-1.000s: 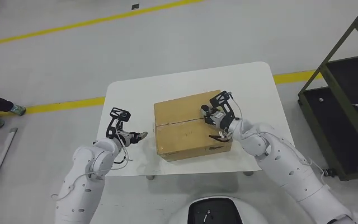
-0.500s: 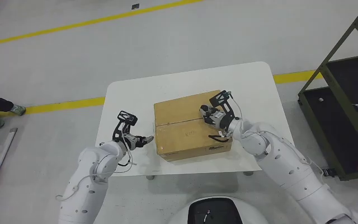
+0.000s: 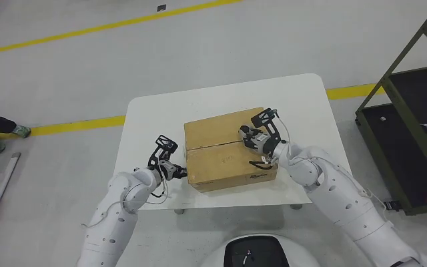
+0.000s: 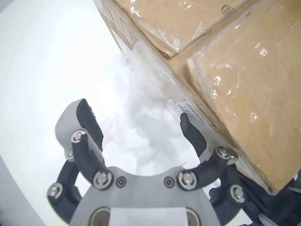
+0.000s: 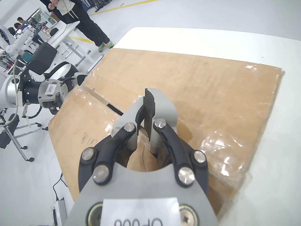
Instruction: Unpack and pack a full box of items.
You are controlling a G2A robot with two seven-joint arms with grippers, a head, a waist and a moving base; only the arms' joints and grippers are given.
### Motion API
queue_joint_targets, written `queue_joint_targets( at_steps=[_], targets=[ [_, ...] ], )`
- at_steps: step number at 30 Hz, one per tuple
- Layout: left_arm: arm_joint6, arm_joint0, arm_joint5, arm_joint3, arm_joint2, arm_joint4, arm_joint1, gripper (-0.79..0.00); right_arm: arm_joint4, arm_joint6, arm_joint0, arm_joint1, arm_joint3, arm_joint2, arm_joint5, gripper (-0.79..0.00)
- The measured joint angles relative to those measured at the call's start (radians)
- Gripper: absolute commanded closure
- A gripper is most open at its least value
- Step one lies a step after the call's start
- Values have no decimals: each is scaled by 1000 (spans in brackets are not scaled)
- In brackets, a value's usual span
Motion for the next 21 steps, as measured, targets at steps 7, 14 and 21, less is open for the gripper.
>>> queue_joint_targets(
  at_steps=[7,14,21],
  targets=[
    [83,-39,22,65,28,-31,-18,-690,2,3,1,-3,3,0,-4,0],
    [164,-39,79,75,3,-25,-22,-582,4,7,4,-7,11,-3,-10,0],
    [187,-15,123,56,-34,-17,-19,-785,5,6,15,-11,27,-3,-15,0]
  ],
)
